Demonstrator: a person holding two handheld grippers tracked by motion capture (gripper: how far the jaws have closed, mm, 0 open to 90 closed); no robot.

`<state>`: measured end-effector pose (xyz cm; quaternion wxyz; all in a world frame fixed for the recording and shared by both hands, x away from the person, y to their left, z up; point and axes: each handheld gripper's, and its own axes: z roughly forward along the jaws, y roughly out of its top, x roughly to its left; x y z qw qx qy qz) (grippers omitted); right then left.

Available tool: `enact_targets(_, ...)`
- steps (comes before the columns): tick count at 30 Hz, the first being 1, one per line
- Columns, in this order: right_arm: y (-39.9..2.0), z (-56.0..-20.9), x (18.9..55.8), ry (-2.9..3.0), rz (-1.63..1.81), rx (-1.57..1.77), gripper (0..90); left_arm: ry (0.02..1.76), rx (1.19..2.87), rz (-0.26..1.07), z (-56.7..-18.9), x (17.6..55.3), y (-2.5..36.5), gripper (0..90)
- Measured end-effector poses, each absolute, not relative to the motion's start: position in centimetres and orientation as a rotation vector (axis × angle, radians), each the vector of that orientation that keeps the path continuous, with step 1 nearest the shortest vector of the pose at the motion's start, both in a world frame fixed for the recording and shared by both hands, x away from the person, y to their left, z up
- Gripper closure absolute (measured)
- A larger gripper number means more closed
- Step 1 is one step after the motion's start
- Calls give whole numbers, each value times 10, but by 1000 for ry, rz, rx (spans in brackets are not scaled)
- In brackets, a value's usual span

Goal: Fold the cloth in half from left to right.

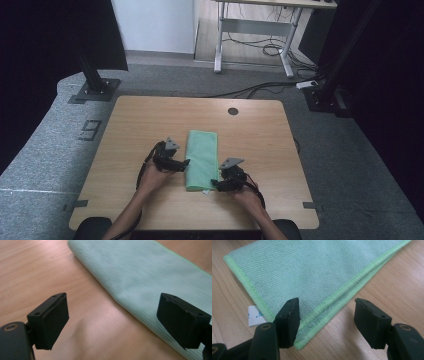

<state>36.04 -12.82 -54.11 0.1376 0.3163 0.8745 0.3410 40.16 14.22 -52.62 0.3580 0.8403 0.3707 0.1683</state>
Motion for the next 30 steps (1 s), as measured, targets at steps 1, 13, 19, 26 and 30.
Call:
enact_targets(1,-128,-541,360,2532,986,911,376,949,2167,423,-526,397,143,107)
enact_targets(13,-129,-541,360,2525,988,908,377,900,2259,412,-544,361,135,105)
enact_targets(19,-128,-542,364,2519,1001,922,368,916,2263,438,-544,365,138,100)
enact_targets(26,-119,-543,373,2512,1017,937,368,956,2255,467,-543,375,147,100)
enact_targets(30,-117,-543,376,2516,1019,939,361,973,2232,446,-545,377,151,102)
